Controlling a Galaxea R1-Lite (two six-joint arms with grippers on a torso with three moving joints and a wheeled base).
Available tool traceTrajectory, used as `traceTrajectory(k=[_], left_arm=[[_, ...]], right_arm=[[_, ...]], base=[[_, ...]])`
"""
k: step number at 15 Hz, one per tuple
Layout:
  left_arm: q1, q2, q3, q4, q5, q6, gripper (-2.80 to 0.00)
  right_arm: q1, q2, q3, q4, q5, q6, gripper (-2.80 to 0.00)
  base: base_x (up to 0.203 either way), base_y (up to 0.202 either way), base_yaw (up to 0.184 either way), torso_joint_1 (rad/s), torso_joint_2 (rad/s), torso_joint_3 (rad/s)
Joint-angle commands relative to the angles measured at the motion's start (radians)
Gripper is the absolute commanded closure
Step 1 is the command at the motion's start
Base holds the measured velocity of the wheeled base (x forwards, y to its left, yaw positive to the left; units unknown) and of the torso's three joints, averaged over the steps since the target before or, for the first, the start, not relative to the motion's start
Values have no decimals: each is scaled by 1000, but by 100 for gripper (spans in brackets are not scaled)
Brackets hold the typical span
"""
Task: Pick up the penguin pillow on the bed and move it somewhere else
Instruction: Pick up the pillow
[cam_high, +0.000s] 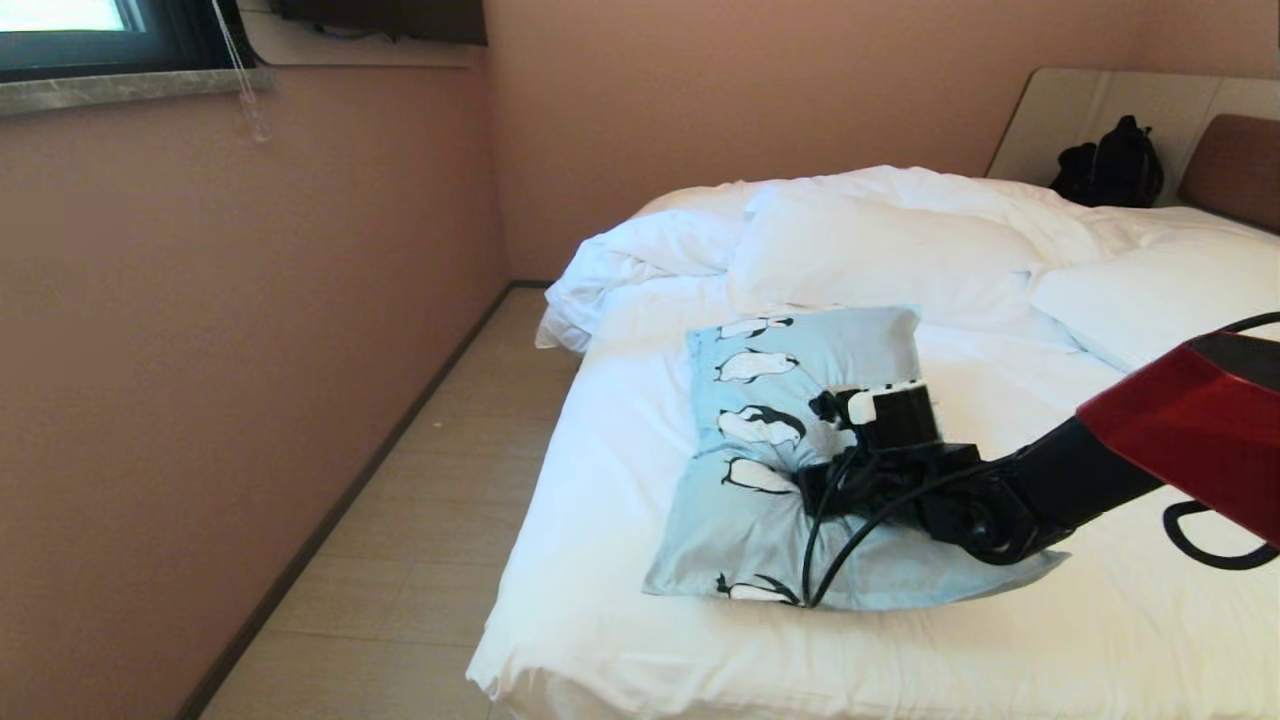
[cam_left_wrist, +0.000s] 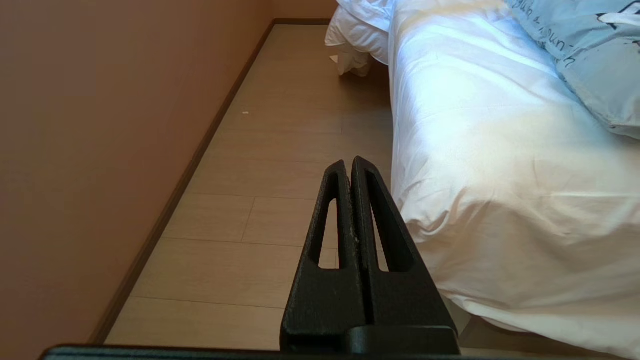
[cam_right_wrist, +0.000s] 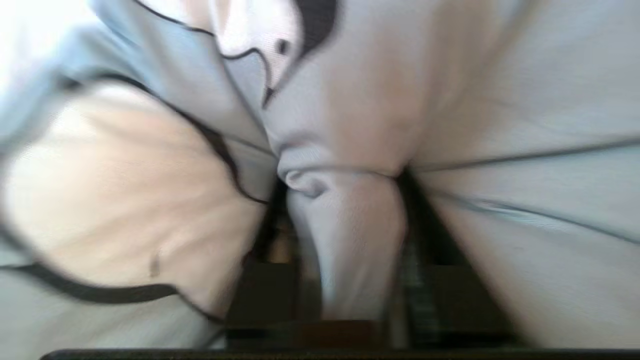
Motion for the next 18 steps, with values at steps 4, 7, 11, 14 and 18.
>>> traceTrajectory(k=[4, 7, 11, 14, 18], left_arm=[[0, 0, 0, 0, 0, 0, 0], [0, 0, 0, 0, -1, 0, 0], [0, 0, 0, 0, -1, 0, 0], [0, 0, 0, 0, 0, 0, 0], [0, 0, 0, 0, 0, 0, 0]], right_arm=[[4, -185, 25, -21, -6, 5, 0], [-5, -216, 20, -22, -8, 15, 0], [-18, -287, 19, -20, -8, 36, 0], [-32, -346, 22, -19, -8, 38, 0], [-67, -431, 22, -22, -32, 39, 0]], base=[[0, 0, 0, 0, 0, 0], [0, 0, 0, 0, 0, 0], [0, 0, 0, 0, 0, 0], [0, 0, 0, 0, 0, 0], [0, 0, 0, 0, 0, 0]])
